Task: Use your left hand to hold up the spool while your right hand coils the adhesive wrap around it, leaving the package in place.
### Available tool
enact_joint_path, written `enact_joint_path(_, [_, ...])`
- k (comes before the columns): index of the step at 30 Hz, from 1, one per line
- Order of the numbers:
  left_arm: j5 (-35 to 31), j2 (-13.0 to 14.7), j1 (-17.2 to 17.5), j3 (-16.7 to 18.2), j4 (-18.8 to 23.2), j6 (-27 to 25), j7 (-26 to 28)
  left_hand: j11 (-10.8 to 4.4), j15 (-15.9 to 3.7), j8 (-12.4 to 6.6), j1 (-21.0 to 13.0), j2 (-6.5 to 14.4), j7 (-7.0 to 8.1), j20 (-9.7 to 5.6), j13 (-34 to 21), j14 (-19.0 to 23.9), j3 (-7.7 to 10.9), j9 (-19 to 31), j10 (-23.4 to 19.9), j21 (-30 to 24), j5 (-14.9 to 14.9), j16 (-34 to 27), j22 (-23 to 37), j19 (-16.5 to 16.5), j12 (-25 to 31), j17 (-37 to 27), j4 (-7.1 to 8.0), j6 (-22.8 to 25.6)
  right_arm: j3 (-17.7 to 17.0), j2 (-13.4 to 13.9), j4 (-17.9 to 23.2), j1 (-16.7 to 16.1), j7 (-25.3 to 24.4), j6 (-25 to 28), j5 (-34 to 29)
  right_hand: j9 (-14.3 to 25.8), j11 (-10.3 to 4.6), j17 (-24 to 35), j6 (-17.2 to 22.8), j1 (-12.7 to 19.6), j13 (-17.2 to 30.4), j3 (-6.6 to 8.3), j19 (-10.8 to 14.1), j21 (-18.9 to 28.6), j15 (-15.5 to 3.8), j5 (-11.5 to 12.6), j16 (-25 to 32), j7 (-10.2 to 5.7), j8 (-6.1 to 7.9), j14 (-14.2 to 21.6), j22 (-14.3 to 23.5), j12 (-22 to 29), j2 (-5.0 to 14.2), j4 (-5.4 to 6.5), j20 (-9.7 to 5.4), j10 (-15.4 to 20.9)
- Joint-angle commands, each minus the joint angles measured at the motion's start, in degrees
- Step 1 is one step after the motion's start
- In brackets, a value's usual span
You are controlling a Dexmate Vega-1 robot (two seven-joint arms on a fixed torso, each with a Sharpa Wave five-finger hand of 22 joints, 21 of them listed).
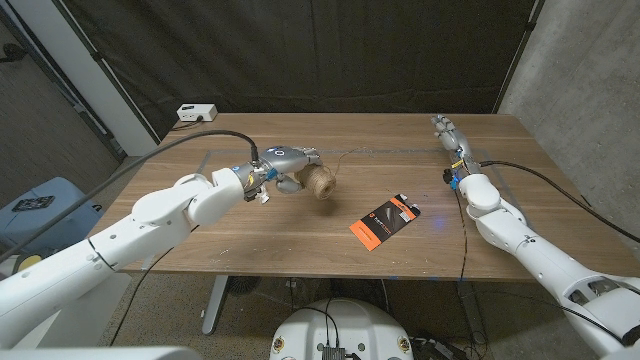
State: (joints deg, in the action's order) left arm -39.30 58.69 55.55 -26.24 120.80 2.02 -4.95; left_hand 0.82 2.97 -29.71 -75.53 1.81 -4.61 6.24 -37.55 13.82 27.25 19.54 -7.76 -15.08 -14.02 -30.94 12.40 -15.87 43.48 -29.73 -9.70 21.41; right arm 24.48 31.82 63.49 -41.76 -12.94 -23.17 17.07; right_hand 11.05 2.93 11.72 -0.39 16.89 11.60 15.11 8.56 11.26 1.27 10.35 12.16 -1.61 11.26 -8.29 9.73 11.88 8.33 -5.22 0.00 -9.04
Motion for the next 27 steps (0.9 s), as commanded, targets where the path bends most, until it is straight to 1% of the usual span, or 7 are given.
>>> enact_joint_path(1, [-0.7, -5.3, -6.5, -3.8, -3.0, -0.1, -1.6, -0.07, -0.24, -0.77, 0.0, 0.6, 0.12, 0.06, -0.3, 0.1, 0.28, 3.3, -0.5, -0.2, -0.4, 0.0, 0.1, 0.0, 0.5, -0.2, 0.32, 0.4, 0.7, 0.7, -0.7, 1.9, 4.8, 0.8, 1.0, 0.3, 0.09, 0.1, 0.7, 0.3, 0.1, 0.28, 0.8, 0.2, 0.07, 0.1, 0.2, -0.01, 0.37, 0.5, 0.2, 0.4, 0.15, -0.27, -0.30, 0.5])
enact_joint_path(2, [-0.8, -5.7, -6.9, -4.1, -3.3, -0.3, -1.7, -0.11, -0.25, -0.82, 0.1, 0.5, 0.16, 0.04, -0.4, 0.2, 0.27, 3.4, -0.5, -0.2, -0.4, 0.0, 0.1, 0.0, 0.5, -0.2, 0.34, 0.4, 0.8, 0.8, -1.0, 2.1, 5.2, 0.6, 0.9, 0.3, 0.17, 0.1, 0.8, 0.4, 0.1, 0.34, 1.0, 0.3, 0.09, 0.1, 0.2, -0.01, 0.37, 0.6, 0.2, 0.4, 0.18, -0.33, -0.77, 0.5])
enact_joint_path(4, [-1.0, -6.4, -7.8, -4.7, -3.7, -0.4, -2.0, -0.08, -0.25, -0.92, 0.1, 0.5, 0.01, 0.06, -0.4, 0.2, 0.26, 3.4, -0.5, -0.2, -0.4, 0.0, 0.2, 0.0, 0.5, -0.2, 0.34, 0.5, 0.9, 0.7, -1.5, 2.6, 6.2, 0.3, 1.2, 0.3, 0.25, 0.1, 0.8, 0.4, 0.1, 0.38, 1.1, 0.3, 0.13, 0.1, 0.2, 0.02, 0.36, 0.6, 0.2, 0.4, 0.19, -0.37, -0.98, 0.5])
enact_joint_path(10, [-1.6, -8.4, -10.2, -6.2, -4.8, -1.0, -2.4, -0.13, -0.28, -1.14, 0.2, 0.5, 0.01, 0.01, -0.6, 0.2, 0.27, 3.6, -0.5, -0.2, -0.4, 0.1, 0.2, 0.0, 0.5, -0.1, 0.42, 0.5, 1.4, 0.8, -3.1, 4.0, 8.0, -0.4, 1.1, 0.3, 0.33, 0.1, 0.8, 0.5, 0.1, 0.44, 1.1, 0.2, 0.19, 0.1, 0.2, 0.10, 0.36, 0.6, 0.2, 0.5, 0.18, -0.46, -1.19, 0.7])
enact_joint_path(22, [-2.3, -11.3, -13.3, -8.6, -7.0, -2.4, -2.4, -0.06, -0.27, -1.55, 0.3, 0.5, -0.04, -0.04, -0.9, 0.4, 0.32, 3.8, -0.6, -0.2, -0.6, 0.2, 0.2, 0.0, 0.6, -0.1, 0.42, 0.6, 2.2, 0.5, -5.9, 6.3, 11.0, -1.1, 1.3, 0.3, 0.13, 0.0, 1.0, 0.7, 0.1, 0.59, 1.2, 0.2, 0.00, 0.1, 0.2, 0.19, 0.39, 0.8, 0.2, 0.6, 0.20, -0.63, -1.33, 1.2])
enact_joint_path(25, [-2.2, -11.9, -14.1, -9.1, -7.7, -2.4, -2.2, -0.04, -0.25, -1.64, 0.3, 0.5, -0.06, -0.03, -0.9, 0.4, 0.31, 3.9, -0.6, -0.2, -0.6, 0.2, 0.2, 0.0, 0.6, -0.1, 0.39, 0.6, 2.3, 0.2, -6.4, 6.6, 11.6, -1.5, 1.6, 0.3, 0.12, 0.0, 1.3, 0.9, 0.1, 0.68, 1.4, 0.3, -0.06, 0.1, 0.4, 0.16, 0.46, 1.2, 0.2, 0.8, 0.22, -0.74, -1.51, 1.7])
enact_joint_path(27, [-2.1, -12.2, -14.6, -9.4, -8.2, -2.5, -2.2, -0.08, -0.24, -1.66, 0.2, 0.5, 0.00, -0.08, -1.0, 0.4, 0.33, 3.9, -0.6, -0.2, -0.6, 0.2, 0.2, 0.0, 0.7, -0.1, 0.37, 0.5, 2.5, 0.3, -6.6, 6.8, 11.7, -2.0, 1.3, 0.3, 0.15, 0.0, 2.1, 1.0, 0.1, 0.77, 1.6, 0.3, -0.18, 0.0, 0.5, 0.47, 0.76, 1.8, 0.2, 1.1, 0.16, -0.90, -1.59, 2.6])
